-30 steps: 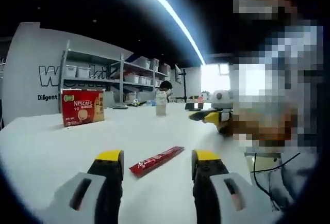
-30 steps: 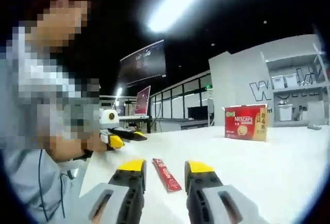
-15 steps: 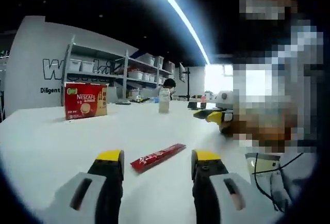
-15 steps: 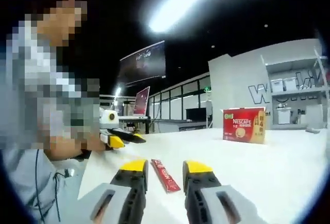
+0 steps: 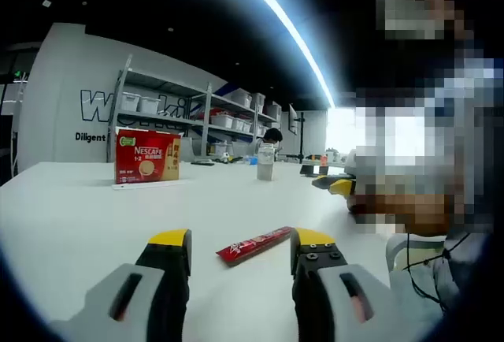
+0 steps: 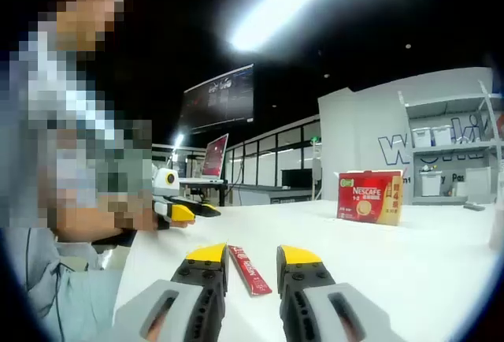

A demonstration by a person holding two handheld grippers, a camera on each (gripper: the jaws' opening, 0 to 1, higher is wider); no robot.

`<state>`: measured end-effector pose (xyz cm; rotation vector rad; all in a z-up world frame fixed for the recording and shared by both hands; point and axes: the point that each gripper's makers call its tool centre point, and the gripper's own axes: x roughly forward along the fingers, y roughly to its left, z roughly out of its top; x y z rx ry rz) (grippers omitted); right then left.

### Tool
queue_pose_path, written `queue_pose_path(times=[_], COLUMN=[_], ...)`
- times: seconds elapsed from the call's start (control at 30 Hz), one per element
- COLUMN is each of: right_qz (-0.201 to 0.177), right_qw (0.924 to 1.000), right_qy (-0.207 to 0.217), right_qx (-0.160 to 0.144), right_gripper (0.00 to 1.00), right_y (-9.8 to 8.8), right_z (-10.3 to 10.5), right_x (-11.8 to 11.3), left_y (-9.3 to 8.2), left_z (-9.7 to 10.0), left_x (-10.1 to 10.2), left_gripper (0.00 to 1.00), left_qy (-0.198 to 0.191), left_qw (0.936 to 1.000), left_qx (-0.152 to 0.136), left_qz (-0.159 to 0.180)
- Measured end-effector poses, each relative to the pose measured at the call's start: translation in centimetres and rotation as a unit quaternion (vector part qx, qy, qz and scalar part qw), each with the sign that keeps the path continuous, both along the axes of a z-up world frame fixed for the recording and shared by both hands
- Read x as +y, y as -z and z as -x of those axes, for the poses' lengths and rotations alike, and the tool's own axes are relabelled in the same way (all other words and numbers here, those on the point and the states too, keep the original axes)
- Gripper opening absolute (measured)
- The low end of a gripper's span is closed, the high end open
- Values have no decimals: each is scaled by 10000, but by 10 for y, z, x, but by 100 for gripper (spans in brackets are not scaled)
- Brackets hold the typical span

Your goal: Tear open the coffee pouch, take out the coffee, and pour the coffee from the pouch into the cup

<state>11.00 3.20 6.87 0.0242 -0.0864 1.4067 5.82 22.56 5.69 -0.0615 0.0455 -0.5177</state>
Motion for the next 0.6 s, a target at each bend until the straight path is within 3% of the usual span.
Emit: queue_pose_path(times=[0.2,0.4,0.6], right_qz=[-217,-412,-430], right_qw=[9997,9989,9981], right_qy=[69,-124,-390], right_qx=[134,-183,-230], right_gripper=[26,26,26], right_y=[-6,-15,-15], right_z=[-8,6,16], right_x=[-4,-7,-5], left_y=[0,-4,-4], left_z=[-3,-4,-5], left_x=[4,8,10], left_gripper=[50,49,48], left_qy=[-78,-128,-185], left_qw=[9999,9998,9996], left_qx=[-41,-135,-209], left_qz=[-64,-11,-104])
